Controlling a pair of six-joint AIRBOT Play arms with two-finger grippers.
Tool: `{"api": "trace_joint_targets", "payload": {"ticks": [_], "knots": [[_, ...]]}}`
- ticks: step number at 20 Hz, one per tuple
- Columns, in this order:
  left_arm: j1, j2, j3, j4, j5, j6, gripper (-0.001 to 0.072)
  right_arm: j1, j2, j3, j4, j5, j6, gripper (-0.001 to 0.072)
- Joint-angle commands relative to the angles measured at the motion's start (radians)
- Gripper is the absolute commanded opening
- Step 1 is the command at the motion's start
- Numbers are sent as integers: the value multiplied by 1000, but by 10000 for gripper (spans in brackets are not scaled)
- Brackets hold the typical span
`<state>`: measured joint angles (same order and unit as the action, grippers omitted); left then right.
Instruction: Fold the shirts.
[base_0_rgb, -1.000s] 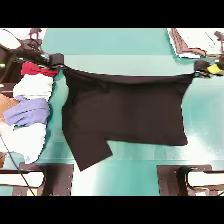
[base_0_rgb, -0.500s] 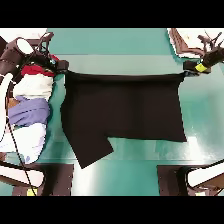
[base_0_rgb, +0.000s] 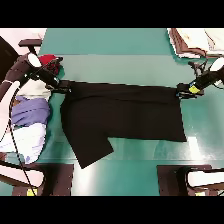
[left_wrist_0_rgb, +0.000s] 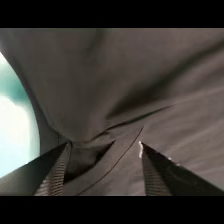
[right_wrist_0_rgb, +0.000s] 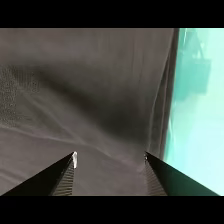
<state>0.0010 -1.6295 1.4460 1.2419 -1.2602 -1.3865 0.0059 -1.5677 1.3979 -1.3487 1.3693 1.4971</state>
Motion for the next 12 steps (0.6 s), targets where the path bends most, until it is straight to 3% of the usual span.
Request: {"api": "trace_joint_targets", "payload": {"ticks": [1,5,12], "knots": [[0,59,-22,18,-32,-20,502,-21,58,-33,46,27,0,495],[0,296,-216,119,-87,-59,502,-45,272,-146,100,54,-6,494],[0,652,-784,68,-46,-180,502,-45,499,-338,101,19,-6,494]]}}
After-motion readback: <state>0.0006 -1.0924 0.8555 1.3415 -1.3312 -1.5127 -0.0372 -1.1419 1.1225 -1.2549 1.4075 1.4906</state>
